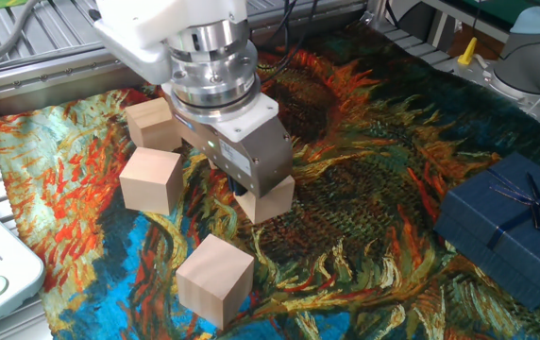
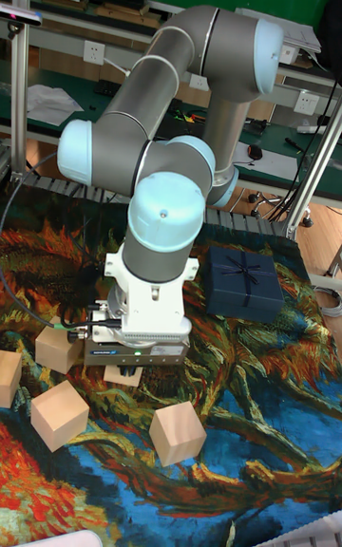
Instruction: Stack the blocks in a vertical line of five
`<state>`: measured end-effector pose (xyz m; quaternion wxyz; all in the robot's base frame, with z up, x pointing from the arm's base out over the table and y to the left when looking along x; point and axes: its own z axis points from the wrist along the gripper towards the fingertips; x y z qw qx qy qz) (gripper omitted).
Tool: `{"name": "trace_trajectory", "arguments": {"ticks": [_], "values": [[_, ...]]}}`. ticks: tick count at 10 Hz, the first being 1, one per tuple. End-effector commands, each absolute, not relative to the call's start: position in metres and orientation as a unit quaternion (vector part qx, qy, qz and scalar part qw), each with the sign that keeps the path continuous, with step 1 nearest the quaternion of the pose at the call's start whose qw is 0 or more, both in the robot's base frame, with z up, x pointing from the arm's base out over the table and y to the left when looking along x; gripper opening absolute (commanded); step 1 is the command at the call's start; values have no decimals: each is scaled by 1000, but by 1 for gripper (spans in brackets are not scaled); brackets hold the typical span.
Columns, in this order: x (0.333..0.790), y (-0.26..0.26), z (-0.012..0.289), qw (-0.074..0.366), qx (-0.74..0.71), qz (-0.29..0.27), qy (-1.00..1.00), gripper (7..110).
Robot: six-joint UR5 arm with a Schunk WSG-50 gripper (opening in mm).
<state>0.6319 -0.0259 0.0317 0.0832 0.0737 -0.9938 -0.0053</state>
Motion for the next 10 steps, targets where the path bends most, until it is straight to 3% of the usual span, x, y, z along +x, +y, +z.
{"name": "trace_trajectory", "arguments": {"ticks": [1, 5, 10], "values": [[632, -17, 31, 81, 72, -22, -994, 7], [617, -3, 30, 109, 61, -42, -991, 7], [633, -28, 38, 80, 71, -15, -994, 7]]}}
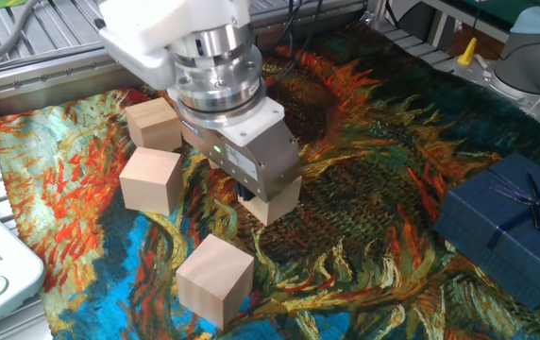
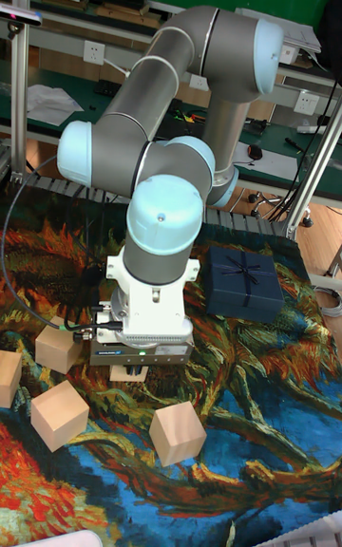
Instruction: Stack the blocks in a vertical line of five
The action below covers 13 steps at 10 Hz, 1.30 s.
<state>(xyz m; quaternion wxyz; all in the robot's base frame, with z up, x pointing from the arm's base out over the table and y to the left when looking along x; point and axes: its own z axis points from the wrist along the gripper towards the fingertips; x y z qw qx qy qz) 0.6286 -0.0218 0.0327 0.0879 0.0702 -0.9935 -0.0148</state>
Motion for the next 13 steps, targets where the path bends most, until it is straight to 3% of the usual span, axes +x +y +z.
{"name": "trace_trajectory", "arguments": {"ticks": [1, 6, 9, 13], "values": [[633, -27, 37, 80, 71, -15, -994, 7], [637, -24, 34, 72, 67, -19, -995, 7], [665, -6, 58, 17, 64, -30, -997, 7], [715, 27, 93, -94, 89, -41, -991, 7]]}}
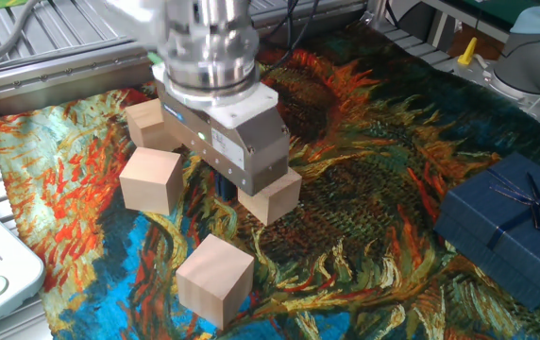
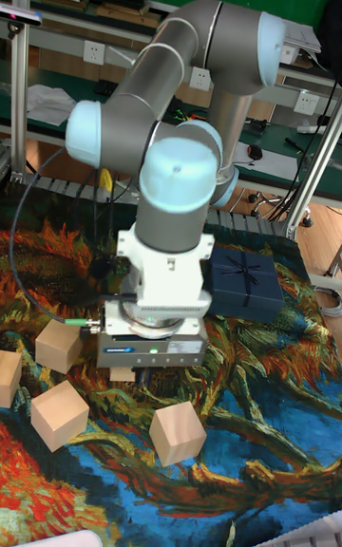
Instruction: Stack the blocks in a vertical line of five
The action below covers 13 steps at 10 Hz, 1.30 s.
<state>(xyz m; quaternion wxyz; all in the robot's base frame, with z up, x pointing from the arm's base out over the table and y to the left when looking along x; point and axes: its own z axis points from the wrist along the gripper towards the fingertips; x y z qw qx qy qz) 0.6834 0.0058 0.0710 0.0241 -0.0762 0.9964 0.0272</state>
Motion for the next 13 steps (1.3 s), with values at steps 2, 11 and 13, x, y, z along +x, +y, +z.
{"name": "trace_trajectory", "arguments": {"ticks": [2, 11, 13], "values": [[730, 45, 87, 114, -105, 50, 987, 7], [728, 49, 70, 104, -117, 25, 987, 7], [720, 48, 72, 88, -123, 25, 988, 7]]}}
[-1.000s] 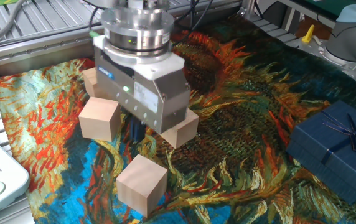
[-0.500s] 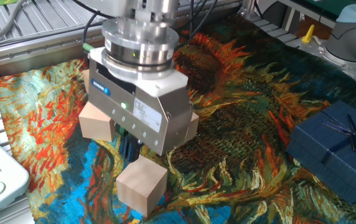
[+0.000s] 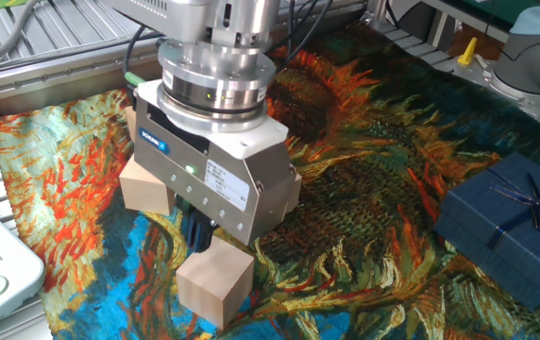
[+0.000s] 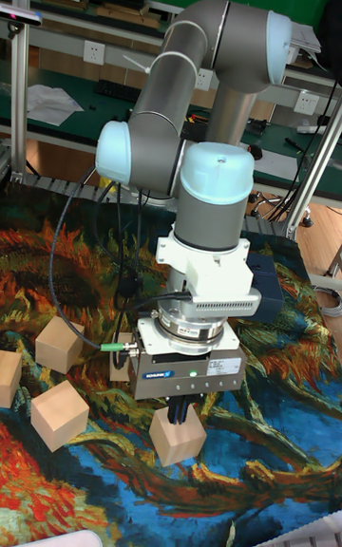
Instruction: Stack the blocks in a vertical line of five
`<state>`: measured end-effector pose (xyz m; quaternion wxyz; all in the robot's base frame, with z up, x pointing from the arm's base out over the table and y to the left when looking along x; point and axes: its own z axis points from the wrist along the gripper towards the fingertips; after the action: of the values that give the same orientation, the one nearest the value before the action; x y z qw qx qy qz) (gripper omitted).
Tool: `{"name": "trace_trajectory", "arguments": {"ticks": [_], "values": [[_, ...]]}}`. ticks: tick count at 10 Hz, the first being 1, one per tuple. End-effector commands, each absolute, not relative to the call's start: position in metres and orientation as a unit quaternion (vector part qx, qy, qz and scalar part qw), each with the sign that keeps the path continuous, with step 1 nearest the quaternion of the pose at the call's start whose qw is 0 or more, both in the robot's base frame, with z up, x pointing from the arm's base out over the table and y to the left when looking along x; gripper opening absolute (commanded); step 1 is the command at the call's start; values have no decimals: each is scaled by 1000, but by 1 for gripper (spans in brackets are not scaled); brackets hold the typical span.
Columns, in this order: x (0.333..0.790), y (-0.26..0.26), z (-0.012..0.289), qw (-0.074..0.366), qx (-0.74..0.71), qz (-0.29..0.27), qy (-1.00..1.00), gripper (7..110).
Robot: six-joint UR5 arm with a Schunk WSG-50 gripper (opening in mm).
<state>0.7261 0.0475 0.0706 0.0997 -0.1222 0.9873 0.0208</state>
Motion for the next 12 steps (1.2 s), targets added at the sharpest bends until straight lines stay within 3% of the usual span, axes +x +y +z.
{"name": "trace_trajectory", "arguments": {"ticks": [1, 2, 4, 5, 8, 9, 12], "values": [[715, 51, 74, 81, -126, 32, 988, 7], [712, 55, 77, 77, -130, 40, 988, 22], [710, 52, 75, 72, -144, 34, 986, 22], [708, 53, 75, 70, -162, 37, 984, 44], [710, 52, 70, 71, -177, 46, 981, 44], [712, 52, 64, 73, -181, 55, 979, 88], [707, 49, 68, 64, -172, 44, 982, 88]]}}
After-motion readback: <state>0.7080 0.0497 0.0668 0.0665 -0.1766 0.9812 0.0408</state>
